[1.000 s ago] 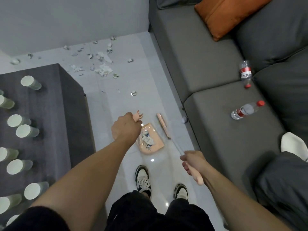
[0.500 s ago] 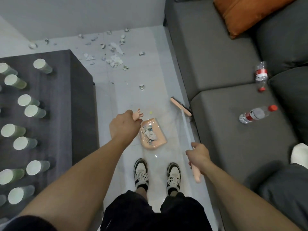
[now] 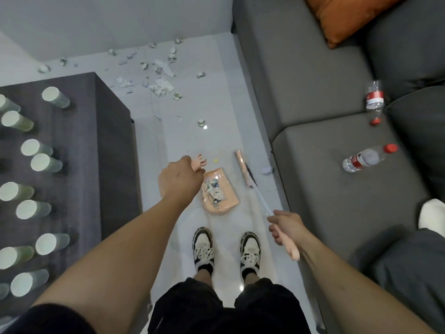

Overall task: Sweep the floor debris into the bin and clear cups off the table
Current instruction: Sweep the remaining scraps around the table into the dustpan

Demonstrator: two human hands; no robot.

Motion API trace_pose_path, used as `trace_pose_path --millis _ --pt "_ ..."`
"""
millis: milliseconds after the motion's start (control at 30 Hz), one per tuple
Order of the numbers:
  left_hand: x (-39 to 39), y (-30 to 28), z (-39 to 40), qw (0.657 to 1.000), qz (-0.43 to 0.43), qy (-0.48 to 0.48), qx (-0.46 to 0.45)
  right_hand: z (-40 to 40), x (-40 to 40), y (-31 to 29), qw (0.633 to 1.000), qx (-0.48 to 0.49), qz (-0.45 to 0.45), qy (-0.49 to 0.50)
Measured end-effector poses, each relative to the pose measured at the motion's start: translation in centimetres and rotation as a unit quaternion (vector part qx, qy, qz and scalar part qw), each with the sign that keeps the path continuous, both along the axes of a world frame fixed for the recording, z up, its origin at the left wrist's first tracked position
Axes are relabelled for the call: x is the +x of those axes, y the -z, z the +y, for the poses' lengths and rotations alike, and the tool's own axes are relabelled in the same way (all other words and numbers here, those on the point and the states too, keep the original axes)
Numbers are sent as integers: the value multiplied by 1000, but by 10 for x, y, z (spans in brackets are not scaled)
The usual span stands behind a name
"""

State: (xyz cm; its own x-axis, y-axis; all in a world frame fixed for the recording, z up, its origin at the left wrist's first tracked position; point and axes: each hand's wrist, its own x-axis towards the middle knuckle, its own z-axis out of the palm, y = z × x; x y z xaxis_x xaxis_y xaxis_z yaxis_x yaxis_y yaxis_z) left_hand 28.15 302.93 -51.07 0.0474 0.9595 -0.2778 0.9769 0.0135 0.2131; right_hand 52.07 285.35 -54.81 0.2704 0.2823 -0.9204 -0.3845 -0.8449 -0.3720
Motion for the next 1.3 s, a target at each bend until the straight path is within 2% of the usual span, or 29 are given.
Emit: trace_pose_path --millis 133,333,500,700,900,967,1300 --pt "1 -2 0 1000 2 0 -2 0 11 -17 999 26 45 -8" --pt "-8 0 5 1000 -2 -2 5 18 6 -8 991 34 -70 -110" --pt "-12 3 9 1000 -1 -5 17 32 13 19 983 9 -136 -122" --pt "1 6 10 1000 -3 -4 10 10 -6 16 993 -32 -64 -91" --pt "7 7 14 1000 -1 11 8 2 12 -16 997 12 64 -37" --pt "3 6 16 1000 2 10 11 4 16 -23 996 26 76 -44" --pt "-17 6 18 1000 -6 -4 10 33 -6 -2 993 34 -69 -93"
